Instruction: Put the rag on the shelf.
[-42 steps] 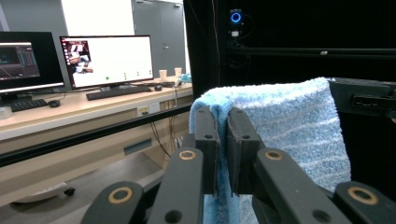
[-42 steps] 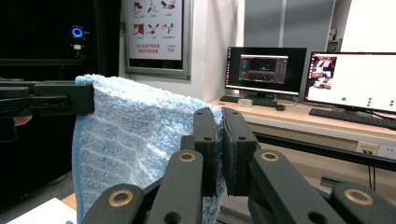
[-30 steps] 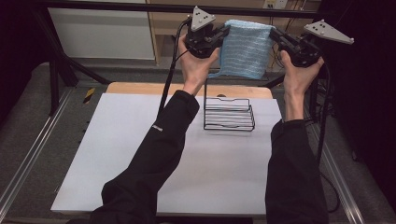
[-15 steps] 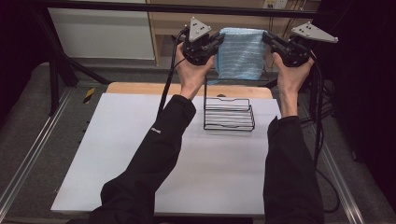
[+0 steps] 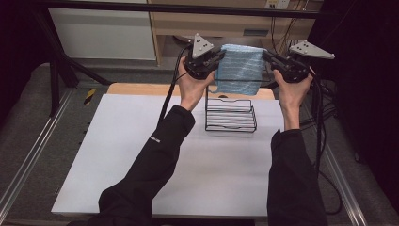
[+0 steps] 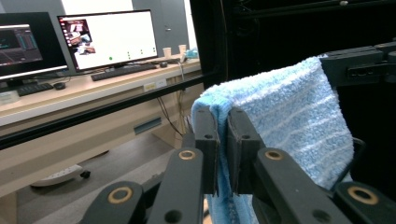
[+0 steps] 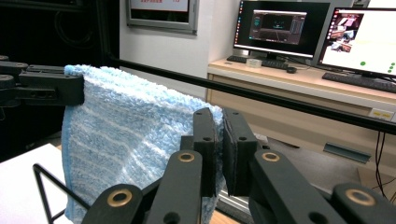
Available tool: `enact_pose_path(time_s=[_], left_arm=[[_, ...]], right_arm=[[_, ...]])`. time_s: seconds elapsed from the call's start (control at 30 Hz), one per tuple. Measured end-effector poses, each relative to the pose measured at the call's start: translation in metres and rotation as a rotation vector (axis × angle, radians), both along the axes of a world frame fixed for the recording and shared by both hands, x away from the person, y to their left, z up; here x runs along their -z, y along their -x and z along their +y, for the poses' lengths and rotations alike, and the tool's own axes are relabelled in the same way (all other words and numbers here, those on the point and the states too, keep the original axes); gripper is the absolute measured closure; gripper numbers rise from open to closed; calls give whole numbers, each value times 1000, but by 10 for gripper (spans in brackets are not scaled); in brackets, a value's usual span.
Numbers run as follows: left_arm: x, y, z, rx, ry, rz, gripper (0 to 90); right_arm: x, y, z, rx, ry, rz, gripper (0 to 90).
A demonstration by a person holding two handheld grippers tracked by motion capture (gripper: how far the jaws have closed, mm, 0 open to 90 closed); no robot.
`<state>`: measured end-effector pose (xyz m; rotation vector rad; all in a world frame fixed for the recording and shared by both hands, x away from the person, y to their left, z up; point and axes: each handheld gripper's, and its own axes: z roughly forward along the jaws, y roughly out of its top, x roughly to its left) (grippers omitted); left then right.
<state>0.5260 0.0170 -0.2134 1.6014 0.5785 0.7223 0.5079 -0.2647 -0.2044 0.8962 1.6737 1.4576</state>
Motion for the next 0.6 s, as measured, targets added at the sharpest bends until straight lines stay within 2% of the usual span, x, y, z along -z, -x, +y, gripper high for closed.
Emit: enact_pose_path(time_s=[0.17, 0.33, 0.6], left_arm=[[4, 11, 6, 26, 1, -2, 841], [8, 23, 12, 60, 6, 16, 836], [12, 31, 15, 89, -35, 55, 833]], right_arm=[[3, 10, 0, -24, 8, 3, 851], [6, 22, 1, -51, 9, 13, 848], [10, 36, 1, -74, 42, 56, 847]])
